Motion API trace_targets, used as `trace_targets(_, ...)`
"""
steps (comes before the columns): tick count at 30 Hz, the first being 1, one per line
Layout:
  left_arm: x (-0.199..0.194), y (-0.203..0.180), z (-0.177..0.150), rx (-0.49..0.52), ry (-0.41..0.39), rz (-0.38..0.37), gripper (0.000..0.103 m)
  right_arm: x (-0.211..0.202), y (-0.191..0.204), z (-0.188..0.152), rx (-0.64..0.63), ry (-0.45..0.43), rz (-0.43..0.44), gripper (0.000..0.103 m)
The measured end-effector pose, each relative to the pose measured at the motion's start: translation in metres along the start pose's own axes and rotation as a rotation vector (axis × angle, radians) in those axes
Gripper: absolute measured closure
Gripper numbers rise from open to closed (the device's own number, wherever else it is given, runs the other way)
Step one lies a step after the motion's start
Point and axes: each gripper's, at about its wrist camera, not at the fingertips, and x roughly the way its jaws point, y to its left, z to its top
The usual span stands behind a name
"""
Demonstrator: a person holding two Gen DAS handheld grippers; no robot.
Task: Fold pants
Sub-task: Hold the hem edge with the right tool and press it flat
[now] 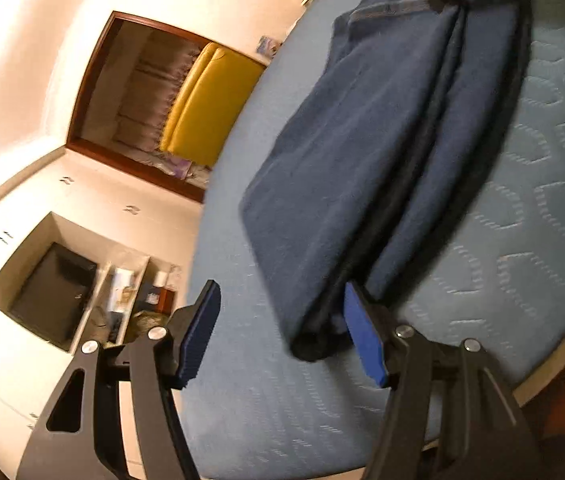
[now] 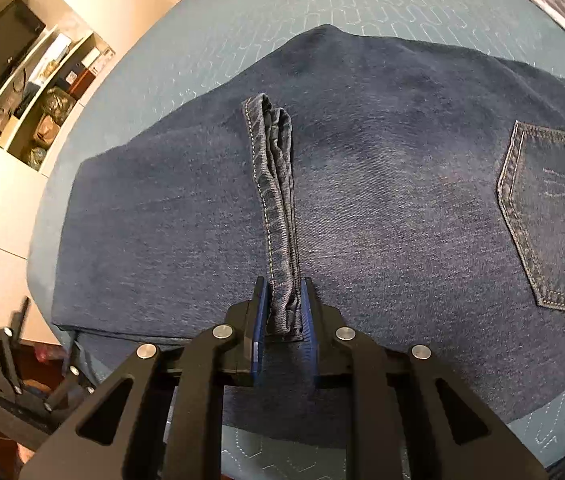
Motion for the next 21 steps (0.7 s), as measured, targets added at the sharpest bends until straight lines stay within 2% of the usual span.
trace_targets(4, 0.003, 0.014, 0.006, -0.006, 0.041, 0.02, 0.035, 0.002, 0.003, 0.0, -0.023, -0.001, -0.014, 0.087)
trace_targets(6, 0.009, 0.0, 0.014, 0.08, 0.066, 0.037, 0.034, 0.004, 0.004, 0.0, -0.021, -0.001, -0.014, 0.087)
trace_targets(7, 0.007, -0.006, 0.019, 0.12, 0.059, 0.077, 0.034, 0.005, 0.006, 0.0, -0.019, -0.001, -0.011, 0.087)
trace_targets(9, 0.006, 0.0, 0.027, 0.084, 0.067, 0.083, 0.034, 0.005, 0.005, 0.0, -0.019, 0.002, 0.0, 0.087)
trace_targets(11, 0.024, -0.003, 0.018, 0.136, 0.163, 0.07, 0.033, 0.005, 0.002, 0.0, -0.013, 0.007, 0.013, 0.088)
trace_targets(12, 0.031, -0.004, 0.009, 0.17, 0.183, 0.058, 0.033, 0.005, -0.003, -0.001, -0.013, 0.008, 0.017, 0.088)
trace_targets(14, 0.023, -0.002, 0.004, 0.155, 0.151, 0.013, 0.034, 0.005, -0.002, -0.001, -0.023, 0.005, 0.014, 0.088)
trace_targets(15, 0.021, -0.004, 0.003, 0.18, 0.141, 0.002, 0.033, 0.005, -0.002, -0.001, -0.019, 0.005, 0.015, 0.088)
trace_targets(16, 0.02, -0.008, 0.0, 0.21, 0.123, 0.011, 0.033, 0.006, -0.002, 0.0, -0.012, 0.007, 0.016, 0.088)
trace_targets(21, 0.024, -0.002, -0.015, 0.234, 0.072, 0.033, 0.026, -0.003, -0.001, 0.001, -0.003, 0.013, 0.023, 0.089)
